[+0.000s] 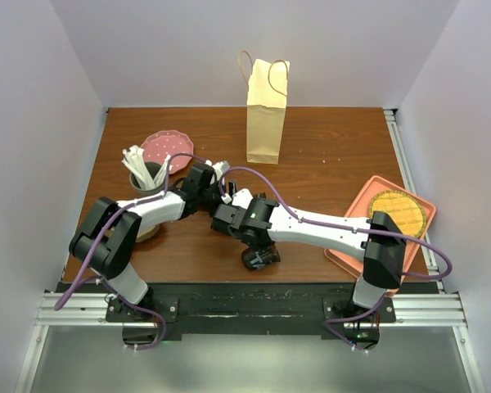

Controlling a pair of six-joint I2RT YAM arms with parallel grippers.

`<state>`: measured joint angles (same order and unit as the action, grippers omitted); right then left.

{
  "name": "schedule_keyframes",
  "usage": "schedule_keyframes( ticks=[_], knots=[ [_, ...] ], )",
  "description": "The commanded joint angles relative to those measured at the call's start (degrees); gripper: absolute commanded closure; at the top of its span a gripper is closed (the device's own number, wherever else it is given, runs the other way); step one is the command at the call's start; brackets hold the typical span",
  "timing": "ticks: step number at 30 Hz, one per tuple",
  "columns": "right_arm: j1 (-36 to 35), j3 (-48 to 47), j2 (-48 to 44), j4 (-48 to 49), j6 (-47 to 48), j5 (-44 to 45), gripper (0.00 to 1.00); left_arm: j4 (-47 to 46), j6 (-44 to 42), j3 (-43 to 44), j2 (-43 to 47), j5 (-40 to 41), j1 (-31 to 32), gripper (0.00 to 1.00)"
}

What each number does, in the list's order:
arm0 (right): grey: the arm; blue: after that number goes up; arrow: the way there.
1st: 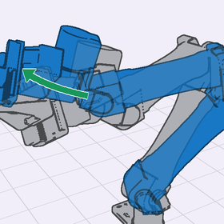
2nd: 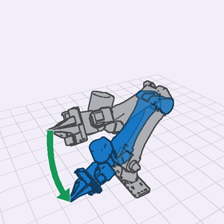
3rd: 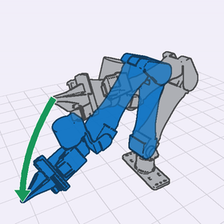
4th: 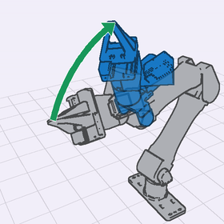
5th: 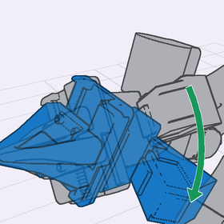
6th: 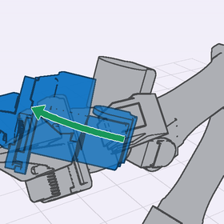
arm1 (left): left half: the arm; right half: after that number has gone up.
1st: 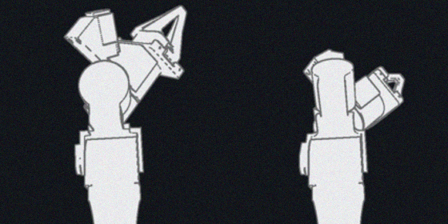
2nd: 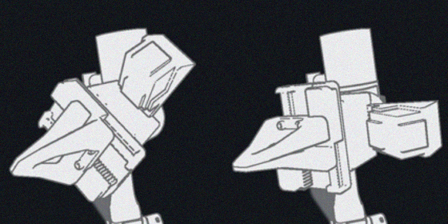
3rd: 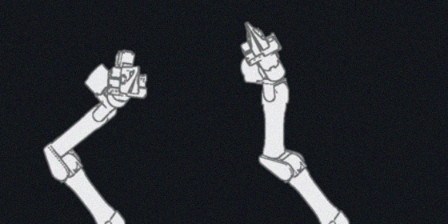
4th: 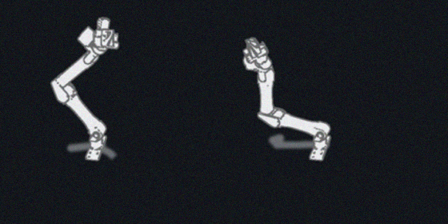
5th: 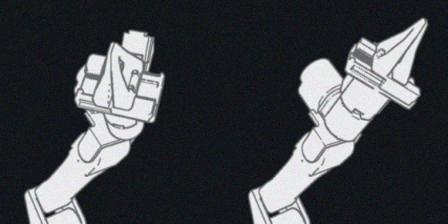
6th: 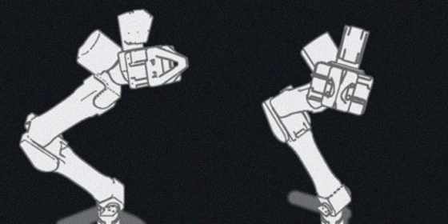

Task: Pack the takeout coffee

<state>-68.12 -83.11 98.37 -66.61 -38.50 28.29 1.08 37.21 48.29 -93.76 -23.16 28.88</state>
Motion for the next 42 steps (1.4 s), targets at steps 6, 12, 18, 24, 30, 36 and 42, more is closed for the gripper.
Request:
schedule_keyframes(
  ticks=[6,12,18,24,30,36,42],
  knots=[
    [-0.88,-1.45,-1.41,-2.30,-1.50,12.31,1.00,-1.17,-1.18,2.06,-0.64,0.13,-0.50,0.35],
    [-0.70,0.84,-2.56,2.88,1.32,7.57,1.00,3.48,-1.18,5.05,1.38,0.57,-0.50,0.33],
    [3.75,5.40,-11.07,8.40,0.87,3.28,0.56,4.80,-0.30,5.14,4.54,0.31,-0.50,0.31],
    [23.87,16.83,-25.06,20.55,10.19,-25.55,0.30,6.13,-0.12,4.71,5.78,0.31,-0.50,0.31],
    [29.52,25.18,-27.26,23.44,12.84,-38.82,0.23,5.69,0.32,3.04,4.81,-0.75,-0.41,0.31],
    [30.50,33.36,-27.70,30.57,10.55,-48.34,0.24,6.39,0.49,2.51,4.46,-1.10,-0.32,0.31],
    [30.67,40.47,-28.31,36.27,8.10,-51.40,0.27,7.27,0.67,2.77,5.07,-0.57,-0.32,0.31]
  ],
)
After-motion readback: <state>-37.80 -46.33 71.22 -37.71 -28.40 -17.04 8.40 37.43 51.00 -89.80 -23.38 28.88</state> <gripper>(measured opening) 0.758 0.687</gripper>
